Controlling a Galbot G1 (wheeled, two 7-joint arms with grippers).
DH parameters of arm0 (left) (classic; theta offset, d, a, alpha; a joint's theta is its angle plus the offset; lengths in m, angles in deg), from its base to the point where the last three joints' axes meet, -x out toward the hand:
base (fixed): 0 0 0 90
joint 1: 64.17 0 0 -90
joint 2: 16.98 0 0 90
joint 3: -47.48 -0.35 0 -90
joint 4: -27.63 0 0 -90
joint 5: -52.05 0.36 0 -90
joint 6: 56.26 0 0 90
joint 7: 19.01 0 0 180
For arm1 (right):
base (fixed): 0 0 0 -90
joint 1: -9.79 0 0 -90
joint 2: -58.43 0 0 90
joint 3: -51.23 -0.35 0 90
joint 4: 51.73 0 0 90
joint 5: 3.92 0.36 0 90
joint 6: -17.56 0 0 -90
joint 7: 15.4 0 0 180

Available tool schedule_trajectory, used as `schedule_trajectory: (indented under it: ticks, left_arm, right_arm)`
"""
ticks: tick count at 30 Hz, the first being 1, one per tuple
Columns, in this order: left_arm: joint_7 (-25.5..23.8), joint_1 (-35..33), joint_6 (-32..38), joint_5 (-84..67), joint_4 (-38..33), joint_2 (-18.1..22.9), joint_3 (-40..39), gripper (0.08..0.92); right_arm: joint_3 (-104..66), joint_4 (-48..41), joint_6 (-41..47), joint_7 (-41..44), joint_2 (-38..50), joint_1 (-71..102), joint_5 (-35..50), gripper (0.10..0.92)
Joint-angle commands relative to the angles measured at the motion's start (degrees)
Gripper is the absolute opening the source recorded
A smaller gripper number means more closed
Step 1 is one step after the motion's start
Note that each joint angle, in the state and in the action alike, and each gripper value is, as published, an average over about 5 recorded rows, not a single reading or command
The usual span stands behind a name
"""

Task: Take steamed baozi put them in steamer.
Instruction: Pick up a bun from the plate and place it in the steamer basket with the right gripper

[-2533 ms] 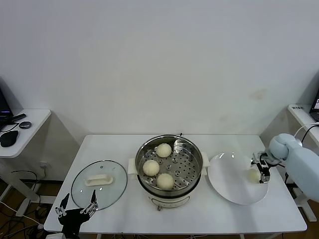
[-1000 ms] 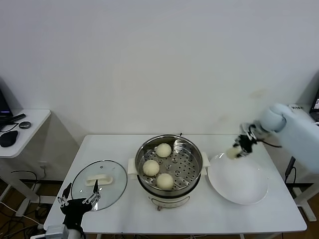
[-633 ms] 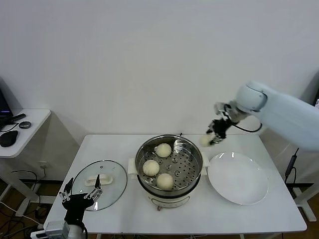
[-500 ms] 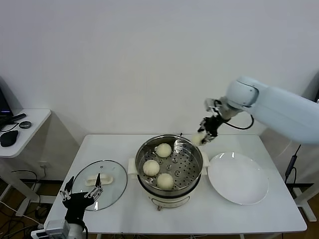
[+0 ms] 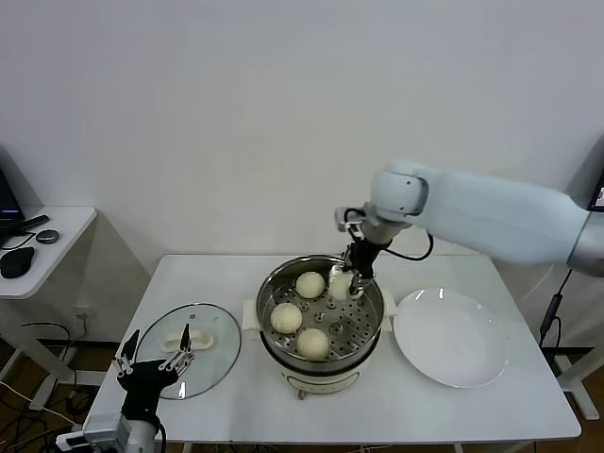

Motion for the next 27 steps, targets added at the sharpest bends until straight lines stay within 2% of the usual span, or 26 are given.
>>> schedule_trajectory:
  ticks: [1, 15, 18, 27]
  left_arm:
    - [0.0, 0.3, 0.0, -0.2, 0.2, 0.0, -0.1, 0.823]
    - [-0.1, 0.4, -0.1, -0.4, 0.4, 0.1, 0.3, 0.823]
    - [-0.1, 0.4, -0.1, -0.4, 0.3, 0.1, 0.3, 0.823]
    - [-0.1, 0.2, -0.1, -0.4, 0.2, 0.2, 0.5, 0.823]
  right_arm:
    - [4.6, 0.2, 5.1, -2.2, -3.2, -0.6, 1.2, 0.462]
    - [4.0, -0.9, 5.4, -2.3, -3.0, 1.8, -2.7, 0.478]
    - [3.2, -0.8, 5.4, -2.7, -2.8, 2.1, -2.0, 0.534]
    - [1.0, -0.1, 5.0, -3.1, -1.2, 1.8, -1.6, 0.782]
